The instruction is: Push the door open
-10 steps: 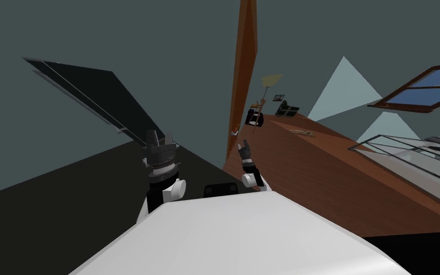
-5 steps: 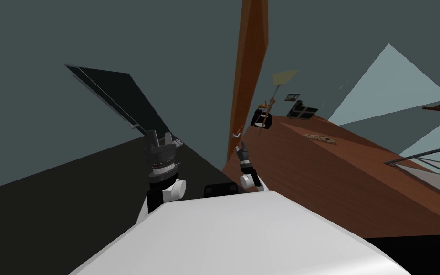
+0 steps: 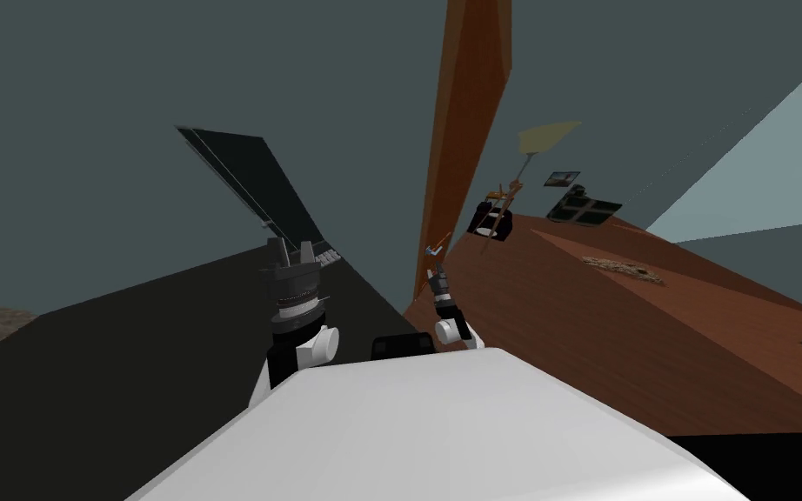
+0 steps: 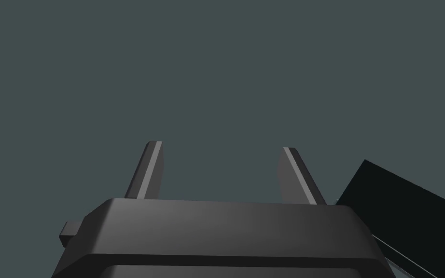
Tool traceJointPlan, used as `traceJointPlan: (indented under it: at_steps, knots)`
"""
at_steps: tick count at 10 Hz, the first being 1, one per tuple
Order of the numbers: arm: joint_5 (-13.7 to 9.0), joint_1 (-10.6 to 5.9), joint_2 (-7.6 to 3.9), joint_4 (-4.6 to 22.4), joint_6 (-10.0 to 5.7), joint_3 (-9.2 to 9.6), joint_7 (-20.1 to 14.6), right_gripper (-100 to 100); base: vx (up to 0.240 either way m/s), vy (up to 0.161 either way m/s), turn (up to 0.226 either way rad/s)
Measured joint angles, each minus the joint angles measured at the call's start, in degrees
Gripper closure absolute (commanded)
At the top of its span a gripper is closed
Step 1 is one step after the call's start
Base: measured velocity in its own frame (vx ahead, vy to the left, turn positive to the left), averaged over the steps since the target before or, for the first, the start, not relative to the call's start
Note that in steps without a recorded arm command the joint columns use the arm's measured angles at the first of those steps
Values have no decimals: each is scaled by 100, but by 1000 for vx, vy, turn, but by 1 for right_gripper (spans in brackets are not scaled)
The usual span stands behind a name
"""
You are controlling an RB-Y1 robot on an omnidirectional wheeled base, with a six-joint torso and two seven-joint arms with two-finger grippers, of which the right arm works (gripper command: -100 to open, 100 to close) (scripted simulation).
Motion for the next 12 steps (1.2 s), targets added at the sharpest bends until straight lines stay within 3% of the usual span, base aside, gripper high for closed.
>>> traceJointPlan:
  at_steps: [12]
  knots:
    - [-764, -387, -131, 1285, -451, 620, 509, -100, 33, -183, 203]
